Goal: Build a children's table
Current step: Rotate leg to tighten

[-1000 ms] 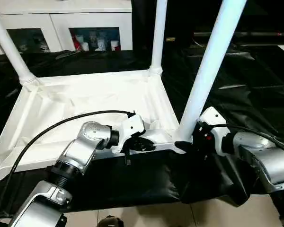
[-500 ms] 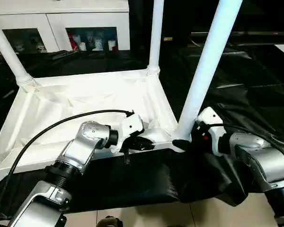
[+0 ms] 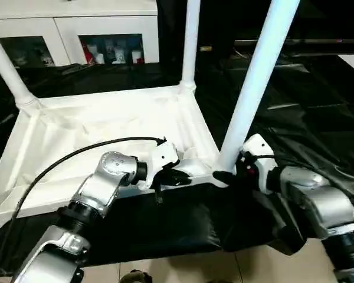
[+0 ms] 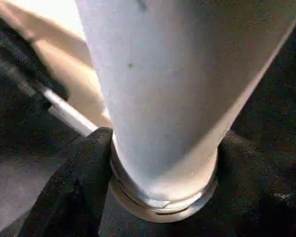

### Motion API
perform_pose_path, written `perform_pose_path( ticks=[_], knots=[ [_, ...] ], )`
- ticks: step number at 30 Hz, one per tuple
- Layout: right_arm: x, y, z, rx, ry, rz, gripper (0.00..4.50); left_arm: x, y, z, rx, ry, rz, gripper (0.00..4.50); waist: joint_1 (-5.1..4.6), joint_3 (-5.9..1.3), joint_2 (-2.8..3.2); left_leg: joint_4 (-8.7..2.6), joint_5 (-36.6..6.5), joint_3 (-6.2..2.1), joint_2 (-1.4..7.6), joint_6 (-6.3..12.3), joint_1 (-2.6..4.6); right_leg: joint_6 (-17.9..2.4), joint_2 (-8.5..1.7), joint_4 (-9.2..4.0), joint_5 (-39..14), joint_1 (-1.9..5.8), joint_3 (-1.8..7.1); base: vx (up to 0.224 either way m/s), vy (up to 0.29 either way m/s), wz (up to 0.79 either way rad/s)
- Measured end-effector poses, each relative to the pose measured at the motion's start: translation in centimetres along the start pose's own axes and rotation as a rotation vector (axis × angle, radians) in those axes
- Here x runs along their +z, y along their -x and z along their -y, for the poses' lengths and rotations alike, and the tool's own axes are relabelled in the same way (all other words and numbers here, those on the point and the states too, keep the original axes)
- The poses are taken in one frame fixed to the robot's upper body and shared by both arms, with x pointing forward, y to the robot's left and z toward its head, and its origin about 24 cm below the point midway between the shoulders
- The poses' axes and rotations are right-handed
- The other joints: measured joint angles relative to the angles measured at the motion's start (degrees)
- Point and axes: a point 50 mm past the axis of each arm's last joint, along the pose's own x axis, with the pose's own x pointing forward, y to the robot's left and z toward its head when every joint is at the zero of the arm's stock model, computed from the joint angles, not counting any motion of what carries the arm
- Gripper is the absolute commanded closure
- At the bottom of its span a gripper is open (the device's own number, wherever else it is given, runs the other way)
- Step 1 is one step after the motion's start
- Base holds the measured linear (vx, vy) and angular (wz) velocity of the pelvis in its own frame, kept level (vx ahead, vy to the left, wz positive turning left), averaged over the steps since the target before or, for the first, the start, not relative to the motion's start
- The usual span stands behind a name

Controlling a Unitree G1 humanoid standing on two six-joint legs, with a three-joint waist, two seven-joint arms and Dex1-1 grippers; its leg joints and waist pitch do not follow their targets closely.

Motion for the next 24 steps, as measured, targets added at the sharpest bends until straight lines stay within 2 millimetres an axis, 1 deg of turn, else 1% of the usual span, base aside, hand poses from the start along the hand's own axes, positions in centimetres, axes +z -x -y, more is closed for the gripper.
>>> perform_pose_path(
  ticks=[2, 3, 5, 8, 10, 12, 16, 17, 18, 20, 22, 23, 24],
  knots=[
    [0.1, -1.3, 0.5, -0.140, -0.078, 0.039, 1.76, 0.4, -1.1, -0.7, 0.086, 0.042, 0.007, 4.50, -0.13, 0.00, 0.00, 0.02, 0.0, 0.02, 0.00, 0.00, 0.07, -0.1, 0.00, 0.01, 0.1, 0.02, 0.01, 0.000, 0.000, 0.00],
    [0.2, -1.6, 0.6, -0.178, -0.092, 0.047, 1.76, 0.5, -1.5, -0.8, 0.107, 0.051, 0.011, 4.50, -0.11, 0.00, 0.00, 0.02, 0.0, 0.02, 0.00, -0.01, 0.07, -0.1, 0.00, -0.01, 0.1, 0.02, 0.01, 0.000, 0.000, 0.00],
    [0.3, -2.9, 0.6, -0.285, -0.170, 0.087, 1.76, 0.9, -2.4, -1.1, 0.172, 0.082, 0.013, 4.50, -0.16, -0.01, -0.01, 0.03, 0.0, 0.02, 0.00, -0.01, 0.20, -0.1, 0.00, -0.01, 0.1, 0.11, 0.03, 0.000, 0.000, 0.00],
    [0.8, -4.4, 1.0, -0.464, -0.252, 0.107, 1.76, 1.8, -4.4, -1.3, 0.257, 0.134, 0.020, 4.50, -0.14, -0.05, 0.05, 0.02, 0.0, 0.04, -0.04, -0.01, 0.23, -0.1, 0.00, -0.02, 0.2, 0.14, 0.08, 0.000, 0.000, 0.00],
    [1.1, -4.9, 1.4, -0.544, -0.282, 0.109, 1.76, 2.4, -5.4, -1.2, 0.293, 0.144, 0.022, 4.50, 0.08, -0.08, 0.10, 0.01, 0.0, 0.04, -0.04, -0.01, 0.23, -0.1, 0.00, -0.05, 0.2, 0.20, 0.08, 0.000, 0.000, 0.00],
    [1.2, -5.2, 1.4, -0.572, -0.294, 0.118, 1.76, 2.6, -5.7, -1.1, 0.306, 0.146, 0.021, 4.50, 0.19, -0.12, 0.16, -0.01, 0.0, 0.04, -0.04, -0.01, 0.25, 0.0, -0.01, -0.09, 0.1, 0.25, 0.07, 0.000, 0.000, 0.00],
    [1.3, -5.6, 1.2, -0.593, -0.270, 0.125, 1.76, 2.5, -5.8, -1.2, 0.315, 0.136, 0.019, 4.50, 0.08, -0.13, 0.19, -0.01, 0.0, 0.04, -0.04, 0.00, 0.25, 0.0, -0.01, -0.11, 0.1, 0.26, 0.07, 0.000, 0.000, 0.00],
    [1.3, -5.6, 1.2, -0.594, -0.266, 0.125, 1.20, 2.5, -5.8, -1.2, 0.315, 0.132, 0.019, 4.50, 0.08, -0.13, 0.19, -0.01, 0.0, 0.04, -0.04, -0.01, 0.26, 0.0, -0.01, -0.10, 0.1, 0.26, 0.07, 0.000, 0.000, 0.00],
    [1.3, -5.6, 1.2, -0.595, -0.262, 0.126, 1.06, 2.5, -5.8, -1.2, 0.315, 0.127, 0.020, 4.50, 0.08, -0.14, 0.20, -0.01, 0.0, 0.04, -0.04, -0.01, 0.26, 0.0, -0.01, -0.10, 0.1, 0.25, 0.07, 0.000, 0.000, 0.00],
    [1.1, -5.7, 0.9, -0.576, -0.242, 0.138, 1.00, 2.4, -5.6, -1.3, 0.319, 0.113, 0.019, 4.50, 0.01, -0.14, 0.20, -0.04, 0.0, 0.04, -0.04, -0.01, 0.31, 0.0, 0.00, -0.08, 0.1, 0.26, 0.07, 0.000, 0.000, 0.00],
    [1.1, -5.7, 0.6, -0.556, -0.234, 0.148, 0.70, 2.3, -5.4, -1.5, 0.322, 0.106, 0.017, 4.50, -0.12, -0.13, 0.19, -0.06, 0.0, 0.04, -0.03, -0.01, 0.32, 0.0, 0.00, -0.06, 0.2, 0.24, 0.07, 0.000, 0.000, 0.00],
    [1.1, -5.7, 0.6, -0.548, -0.231, 0.151, 0.70, 2.2, -5.3, -1.5, 0.317, 0.104, 0.018, 4.50, -0.18, -0.12, 0.17, -0.06, 0.0, 0.04, -0.03, -0.01, 0.33, 0.0, 0.00, -0.06, 0.2, 0.24, 0.06, 0.000, 0.000, 0.00],
    [1.1, -5.6, 0.6, -0.540, -0.226, 0.153, 0.60, 2.2, -5.3, -1.5, 0.315, 0.100, 0.019, 4.50, -0.18, -0.12, 0.17, -0.07, 0.0, 0.04, -0.03, -0.01, 0.32, 0.0, 0.00, -0.06, 0.2, 0.22, 0.05, 0.000, 0.000, 0.00]
  ],
)
